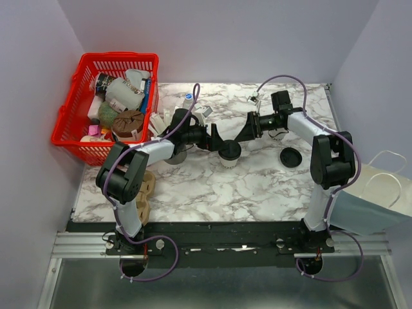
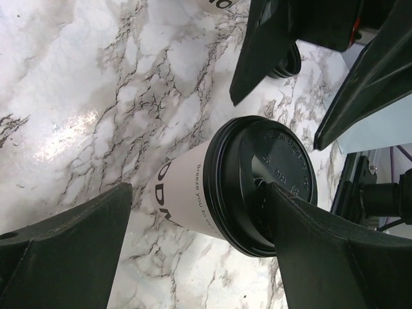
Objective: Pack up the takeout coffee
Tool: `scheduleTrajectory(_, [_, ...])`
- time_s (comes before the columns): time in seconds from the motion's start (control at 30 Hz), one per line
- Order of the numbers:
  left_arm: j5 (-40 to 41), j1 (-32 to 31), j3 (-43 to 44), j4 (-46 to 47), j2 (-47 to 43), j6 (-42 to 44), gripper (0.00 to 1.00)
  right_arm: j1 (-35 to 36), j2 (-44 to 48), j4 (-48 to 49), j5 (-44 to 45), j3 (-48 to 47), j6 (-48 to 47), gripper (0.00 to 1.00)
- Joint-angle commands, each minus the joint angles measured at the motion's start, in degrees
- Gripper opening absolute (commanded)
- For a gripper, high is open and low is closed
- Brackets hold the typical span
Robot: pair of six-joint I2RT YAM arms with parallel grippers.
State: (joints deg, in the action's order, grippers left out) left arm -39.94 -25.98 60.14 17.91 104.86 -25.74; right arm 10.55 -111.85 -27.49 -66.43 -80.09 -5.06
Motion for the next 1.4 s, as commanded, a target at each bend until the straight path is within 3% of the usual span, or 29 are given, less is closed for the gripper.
scheduleTrajectory(0.0, [0.8, 0.0, 0.0, -4.7, -0.1, 4.1, 0.91, 0.2, 0.1, -2.7, 2.1, -3.2, -4.6, 0.75])
scheduleTrajectory(0.03, [0.8, 0.1, 0.2, -5.0, -0.1, 4.2, 0.91, 0.2, 0.5, -3.4, 2.3, -3.5, -5.8, 0.79])
scheduleTrajectory(0.07, [0.7, 0.1, 0.3, -5.1, -0.3, 4.4, 0.91, 0.2, 1.4, -3.8, 2.1, -3.5, -7.0, 0.99])
scheduleTrajectory(0.63, [0.6, 0.0, 0.9, -5.6, 0.2, 4.1, 0.91, 7.6, 8.8, -10.7, 9.9, -0.8, -39.5, 1.0])
scheduleTrajectory(1.2, [0.7, 0.0, 0.9, -5.8, 0.1, 3.9, 0.91, 11.5, 11.6, -8.5, 16.9, 3.2, -48.1, 0.99])
scheduleTrajectory(1.37, [0.7, 0.0, 0.9, -5.7, 0.4, 3.6, 0.91, 12.4, 11.4, -7.6, 18.6, 3.9, -48.6, 0.94])
